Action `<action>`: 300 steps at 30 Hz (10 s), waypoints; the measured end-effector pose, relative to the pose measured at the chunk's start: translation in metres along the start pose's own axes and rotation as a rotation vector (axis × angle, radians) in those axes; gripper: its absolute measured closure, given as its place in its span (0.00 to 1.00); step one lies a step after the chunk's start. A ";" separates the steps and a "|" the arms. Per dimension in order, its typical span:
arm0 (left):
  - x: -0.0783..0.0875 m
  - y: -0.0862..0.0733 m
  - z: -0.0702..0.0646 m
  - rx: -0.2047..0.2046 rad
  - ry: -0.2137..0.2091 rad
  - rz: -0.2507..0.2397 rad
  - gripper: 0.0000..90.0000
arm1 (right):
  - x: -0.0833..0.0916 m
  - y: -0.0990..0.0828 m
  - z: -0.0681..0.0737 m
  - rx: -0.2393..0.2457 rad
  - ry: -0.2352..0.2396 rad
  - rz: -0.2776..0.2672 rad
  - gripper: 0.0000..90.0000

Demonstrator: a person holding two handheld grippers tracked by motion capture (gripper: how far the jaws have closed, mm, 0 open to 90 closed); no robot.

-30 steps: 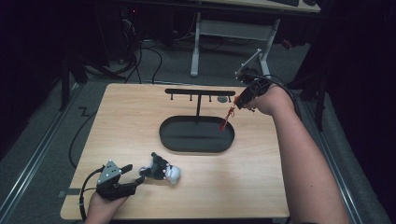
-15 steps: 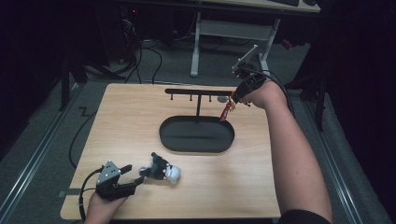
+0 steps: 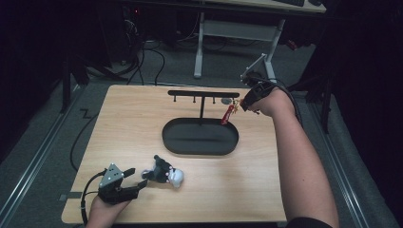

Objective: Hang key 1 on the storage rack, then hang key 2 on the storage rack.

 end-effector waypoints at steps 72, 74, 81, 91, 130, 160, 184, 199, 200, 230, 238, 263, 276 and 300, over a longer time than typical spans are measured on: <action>-0.003 0.009 -0.003 -0.004 0.147 -0.011 0.45 | -0.111 -0.261 0.019 -0.163 0.050 -0.697 0.45; -0.002 0.007 -0.003 -0.012 0.141 -0.006 0.45 | -0.112 -0.261 0.022 -0.156 0.047 -0.698 0.46; -0.008 0.012 -0.005 -0.052 0.161 0.005 0.44 | -0.117 -0.263 0.027 -0.147 0.020 -0.700 0.45; -0.027 0.024 0.013 -0.008 0.342 0.007 0.71 | -0.118 -0.295 0.028 -0.135 -0.045 -0.687 0.46; -0.071 0.033 -0.060 -0.163 0.118 0.136 0.99 | -0.125 -0.268 0.037 -0.122 0.025 -0.690 0.50; -0.088 0.046 -0.147 -0.083 -0.142 0.145 0.56 | -0.122 -0.265 0.026 -0.163 0.068 -0.706 0.50; -0.152 0.083 -0.179 -0.211 -0.127 0.125 0.59 | -0.122 -0.272 0.013 -0.208 0.073 -0.710 0.50; -0.047 0.045 -0.034 -0.147 0.140 0.072 0.48 | -0.125 -0.271 0.013 -0.203 0.052 -0.689 0.50; -0.040 0.039 -0.024 -0.146 0.154 0.075 0.47 | -0.126 -0.271 0.013 -0.211 0.053 -0.680 0.49; -0.019 0.024 0.012 -0.092 0.125 -0.013 0.22 | -0.110 -0.240 0.019 -0.189 0.018 -0.270 0.41; -0.022 0.022 0.011 -0.103 0.126 0.004 0.22 | -0.110 -0.239 0.011 -0.205 0.029 -0.174 0.40; -0.025 0.021 0.002 -0.139 0.105 0.034 0.23 | -0.065 -0.220 0.041 -0.131 0.050 0.055 0.27; -0.024 0.020 0.001 -0.150 0.083 0.044 0.22 | -0.071 -0.200 0.085 -0.029 0.085 0.104 0.17; -0.023 0.019 -0.001 -0.155 0.077 0.051 0.23 | -0.136 -0.197 0.091 -0.021 0.079 0.194 0.43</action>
Point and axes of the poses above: each handheld gripper's, and its own axes: x roughly backward along the jaws, y roughly out of its top, z roughly to its left, the point moved 3 cm from there along -x, roughly forward along the jaws, and after that the axes turned 6 degrees about -x, right-handed, at the moved point
